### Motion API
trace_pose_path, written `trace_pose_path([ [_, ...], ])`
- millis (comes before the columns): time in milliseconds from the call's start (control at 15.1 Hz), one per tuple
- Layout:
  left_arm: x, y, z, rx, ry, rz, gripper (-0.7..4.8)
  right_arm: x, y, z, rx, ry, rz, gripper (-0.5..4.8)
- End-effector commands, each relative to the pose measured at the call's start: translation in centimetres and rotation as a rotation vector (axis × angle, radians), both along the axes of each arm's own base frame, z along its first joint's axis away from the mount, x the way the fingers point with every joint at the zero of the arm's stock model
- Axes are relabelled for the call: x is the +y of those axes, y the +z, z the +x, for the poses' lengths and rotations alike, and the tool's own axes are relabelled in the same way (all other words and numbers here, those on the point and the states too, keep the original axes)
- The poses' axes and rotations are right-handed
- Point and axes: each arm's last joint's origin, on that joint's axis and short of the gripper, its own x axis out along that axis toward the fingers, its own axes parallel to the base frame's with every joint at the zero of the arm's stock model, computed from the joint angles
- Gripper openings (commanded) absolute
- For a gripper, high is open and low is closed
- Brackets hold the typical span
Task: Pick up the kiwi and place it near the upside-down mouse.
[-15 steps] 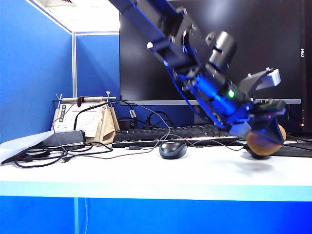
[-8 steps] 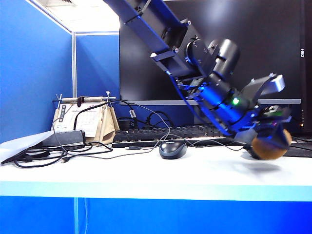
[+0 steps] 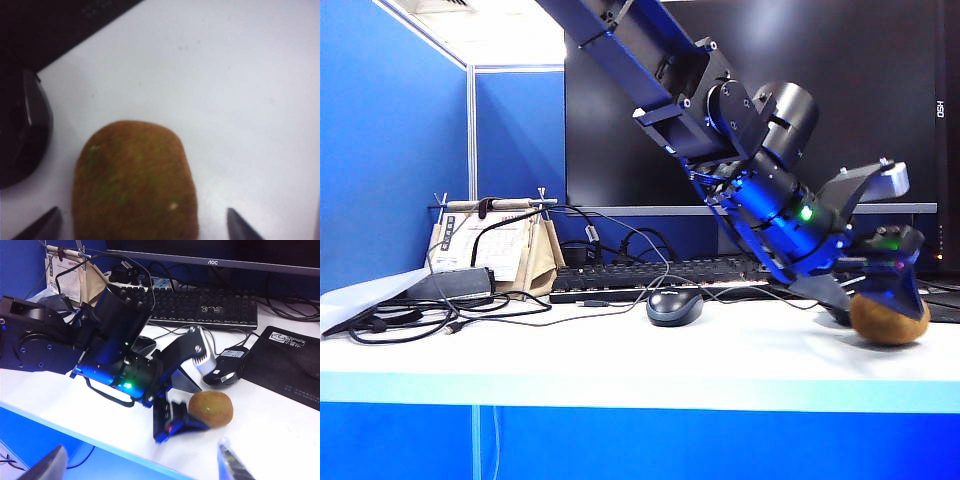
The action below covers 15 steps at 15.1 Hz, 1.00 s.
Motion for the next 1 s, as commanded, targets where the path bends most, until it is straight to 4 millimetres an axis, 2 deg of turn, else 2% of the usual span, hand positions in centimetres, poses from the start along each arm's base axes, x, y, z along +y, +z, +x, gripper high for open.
trace_pose_path([
  [66,0.2,0.6,0.1,-0.035,0.046,0.021,4.79,0.0,0.3,0.0,-0.019,0.002,0.008,3.87],
  [266,2.7,5.0,1.2,-0.051,0.116,0.019,4.79,0.0,0.7,0.1,-0.060,-0.001,0.027,3.87],
  [398,5.2,9.7,1.7,-0.060,0.168,-0.036,4.79,0.0,1.3,0.1,-0.115,-0.001,0.056,3.87],
  [465,8.1,13.8,1.6,-0.058,0.232,-0.052,4.79,-0.1,1.6,-0.2,-0.155,-0.009,0.076,3.87],
  [531,10.4,16.0,1.4,-0.063,0.301,-0.016,4.10,-0.4,1.8,-0.5,-0.183,-0.043,0.086,3.87],
  [597,13.5,18.2,1.2,-0.040,0.372,0.032,3.12,-0.8,1.9,-1.0,-0.215,-0.096,0.096,3.85],
  [664,15.3,19.2,0.9,-0.002,0.396,0.049,2.52,-1.1,1.9,-1.5,-0.239,-0.113,0.107,3.77],
  [730,17.7,20.4,-0.2,0.047,0.387,0.049,1.44,-1.7,1.9,-2.4,-0.278,-0.144,0.132,3.55],
  [797,18.7,20.8,-0.9,0.052,0.386,0.041,1.13,-1.9,1.9,-2.8,-0.289,-0.159,0.164,3.55],
  [863,20.4,21.2,-2.5,0.035,0.397,0.017,1.13,-2.0,1.6,-2.8,-0.256,-0.193,0.199,3.48],
  [996,22.0,21.1,-4.8,0.006,0.417,-0.039,1.13,-1.8,0.9,-2.5,-0.209,-0.198,0.195,3.13],
])
